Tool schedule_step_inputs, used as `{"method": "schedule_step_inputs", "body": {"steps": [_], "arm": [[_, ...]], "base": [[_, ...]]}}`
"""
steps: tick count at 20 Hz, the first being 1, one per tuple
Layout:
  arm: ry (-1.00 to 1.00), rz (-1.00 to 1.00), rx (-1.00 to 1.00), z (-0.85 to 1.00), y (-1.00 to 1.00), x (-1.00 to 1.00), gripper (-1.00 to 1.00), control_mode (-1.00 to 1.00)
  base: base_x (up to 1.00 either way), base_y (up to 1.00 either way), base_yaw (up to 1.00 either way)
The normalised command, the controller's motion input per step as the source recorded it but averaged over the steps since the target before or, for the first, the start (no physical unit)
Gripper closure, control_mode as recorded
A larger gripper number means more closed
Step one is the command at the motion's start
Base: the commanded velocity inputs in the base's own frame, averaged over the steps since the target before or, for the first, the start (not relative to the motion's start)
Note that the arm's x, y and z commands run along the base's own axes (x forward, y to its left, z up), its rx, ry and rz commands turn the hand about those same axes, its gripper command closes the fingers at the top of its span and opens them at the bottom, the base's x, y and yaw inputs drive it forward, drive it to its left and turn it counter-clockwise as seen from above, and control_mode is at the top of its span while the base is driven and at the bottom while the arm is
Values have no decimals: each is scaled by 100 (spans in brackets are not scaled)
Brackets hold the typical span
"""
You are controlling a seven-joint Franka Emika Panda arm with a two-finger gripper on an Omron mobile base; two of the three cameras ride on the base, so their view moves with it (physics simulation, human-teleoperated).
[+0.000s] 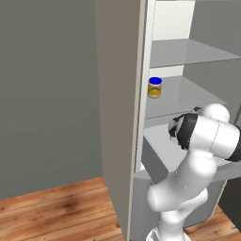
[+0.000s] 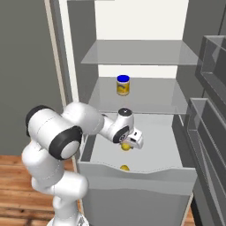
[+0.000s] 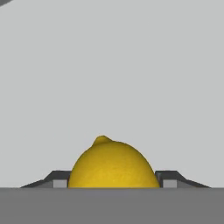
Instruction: Place the lemons inside the fridge drawer. Close the drawer after placing the vegetables.
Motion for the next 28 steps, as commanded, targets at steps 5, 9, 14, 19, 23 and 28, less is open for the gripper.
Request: {"method": "schedule_step_inputs", "body": {"steps": [5, 9, 14, 19, 23, 28], "arm": [[18, 0, 0, -48, -15, 8, 100, -100], [17, 0, 0, -51, -5, 8, 100, -100], [15, 0, 1, -38, -1, 12, -100, -100], [3, -1, 9, 2, -2, 3, -100, -100], [0, -3, 9, 40, 0, -4, -100, -100], [-4, -3, 9, 71, -11, -39, -100, -100]], "base": [[0, 0, 0], [0, 0, 0], [0, 0, 0], [0, 0, 0], [0, 0, 0], [0, 0, 0]]}}
